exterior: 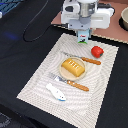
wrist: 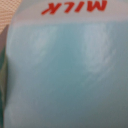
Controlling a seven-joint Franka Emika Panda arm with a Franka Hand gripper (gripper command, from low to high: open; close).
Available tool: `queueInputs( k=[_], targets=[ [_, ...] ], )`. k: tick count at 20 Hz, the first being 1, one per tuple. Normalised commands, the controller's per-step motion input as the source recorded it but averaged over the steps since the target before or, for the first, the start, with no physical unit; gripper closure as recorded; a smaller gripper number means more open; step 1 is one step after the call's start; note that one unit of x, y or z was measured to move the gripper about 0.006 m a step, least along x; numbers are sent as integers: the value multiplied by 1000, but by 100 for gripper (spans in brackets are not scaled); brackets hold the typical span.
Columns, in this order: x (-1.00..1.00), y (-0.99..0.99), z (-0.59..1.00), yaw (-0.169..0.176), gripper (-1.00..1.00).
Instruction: Interact with the objects in diverse but meaningful ways.
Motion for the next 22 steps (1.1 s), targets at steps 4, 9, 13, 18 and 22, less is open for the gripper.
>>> queueInputs(
  k=[4, 9, 13, 18, 22],
  targets=[
    [-581, -442, 63, 35, 100],
    [-791, -607, -61, 1, 100],
    [-857, -713, -314, 0, 100],
    [-869, -733, -346, 0, 100],
    [-775, -786, -372, 0, 100]
  ],
)
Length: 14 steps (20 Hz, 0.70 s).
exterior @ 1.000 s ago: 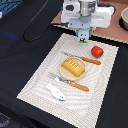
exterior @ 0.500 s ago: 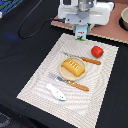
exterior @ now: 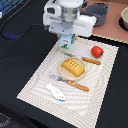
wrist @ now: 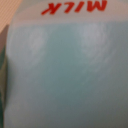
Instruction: Interact with the objects in diverse but meaningful ways.
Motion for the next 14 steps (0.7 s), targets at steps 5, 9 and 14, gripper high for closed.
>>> queueInputs(
  k=[5, 9, 14],
  targets=[
    [-348, -858, -89, -7, 100],
    [-139, -711, 0, -19, 100],
    [-91, -404, -92, -9, -100]
  ],
)
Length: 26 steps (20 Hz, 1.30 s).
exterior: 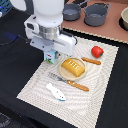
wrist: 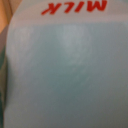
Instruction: Interact with the objects in diverse but meaningful ways.
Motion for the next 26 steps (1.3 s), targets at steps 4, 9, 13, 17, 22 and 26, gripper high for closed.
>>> queueInputs(
  k=[4, 9, 13, 17, 22, 26],
  targets=[
    [0, -85, -69, 0, -100],
    [0, -30, -28, 0, -100],
    [-104, 0, 815, -26, -100],
    [-17, 32, 1000, -59, -100],
    [-1, 0, 991, -15, -100],
    [748, 67, 288, 1, -100]
  ],
)
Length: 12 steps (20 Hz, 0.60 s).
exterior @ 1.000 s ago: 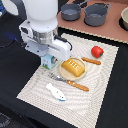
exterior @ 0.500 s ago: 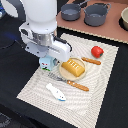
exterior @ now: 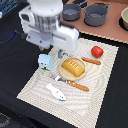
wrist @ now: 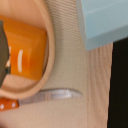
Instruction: Interact with the objects in diverse but meaningful ways.
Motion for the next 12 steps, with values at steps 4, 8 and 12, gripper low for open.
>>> queueInputs(
  k=[4, 8, 12],
  targets=[
    [910, 96, 97, 5, -100],
    [706, 9, 18, 73, -100],
    [547, 7, 0, 137, -100]
  ],
)
